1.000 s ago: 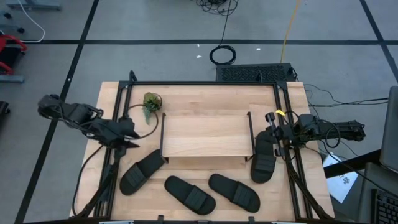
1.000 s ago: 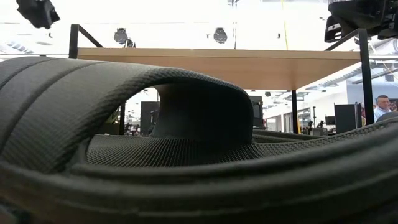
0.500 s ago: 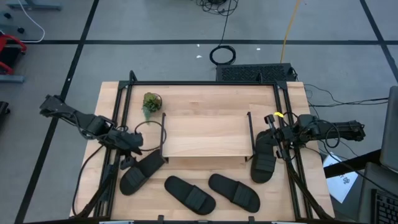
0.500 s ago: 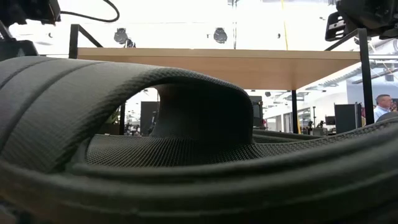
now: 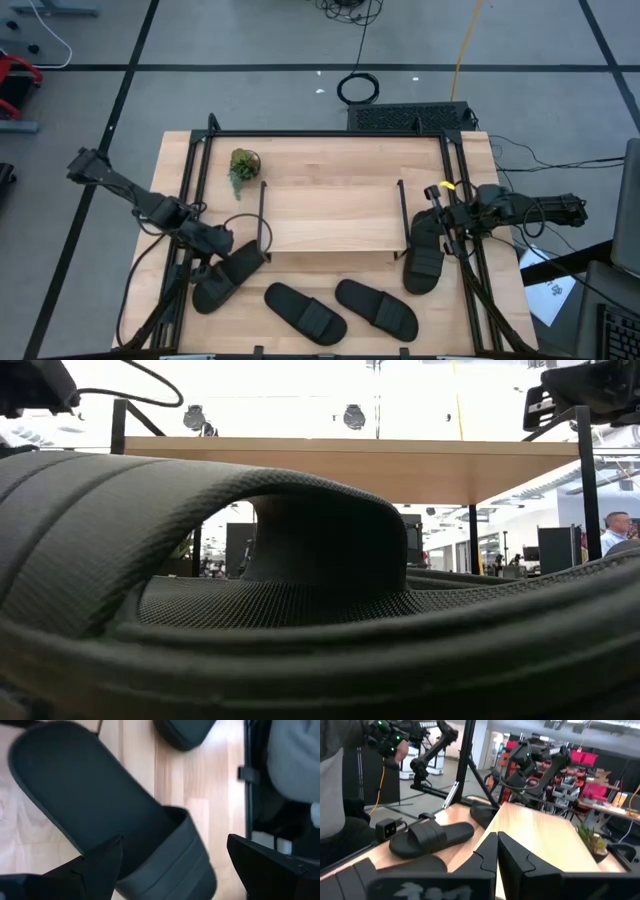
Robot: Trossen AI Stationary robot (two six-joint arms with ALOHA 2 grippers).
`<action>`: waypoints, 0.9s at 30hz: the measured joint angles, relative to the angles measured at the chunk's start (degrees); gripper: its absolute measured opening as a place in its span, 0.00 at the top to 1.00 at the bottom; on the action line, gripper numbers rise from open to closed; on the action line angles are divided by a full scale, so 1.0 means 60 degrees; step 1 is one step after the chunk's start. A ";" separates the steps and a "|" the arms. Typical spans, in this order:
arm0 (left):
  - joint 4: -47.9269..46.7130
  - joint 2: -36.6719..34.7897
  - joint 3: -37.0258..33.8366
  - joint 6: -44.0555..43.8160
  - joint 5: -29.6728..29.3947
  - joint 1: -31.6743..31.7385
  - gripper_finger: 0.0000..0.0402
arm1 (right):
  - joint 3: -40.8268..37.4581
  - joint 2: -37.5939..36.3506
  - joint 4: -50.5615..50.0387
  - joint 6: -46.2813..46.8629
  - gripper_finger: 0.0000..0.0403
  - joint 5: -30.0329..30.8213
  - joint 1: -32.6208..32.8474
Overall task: Pick and place slides into the shelf
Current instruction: Put the black slipper on the shelf
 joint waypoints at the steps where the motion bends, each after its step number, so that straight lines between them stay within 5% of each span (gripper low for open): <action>1: 0.0141 0.0081 -0.0067 0.0160 0.0089 -0.0002 0.13 | 0.0000 0.0002 -0.0069 0.0000 1.00 0.0001 0.0000; 18: 0.0952 0.2371 -0.0177 0.2237 0.1535 0.0005 0.13 | -0.0973 0.0006 0.1184 -0.0284 1.00 0.0011 0.0000; 27: 0.1417 0.3486 -0.0177 0.2121 0.2582 -0.0166 0.15 | -0.0984 0.0006 0.1252 -0.0248 1.00 0.0010 -0.0001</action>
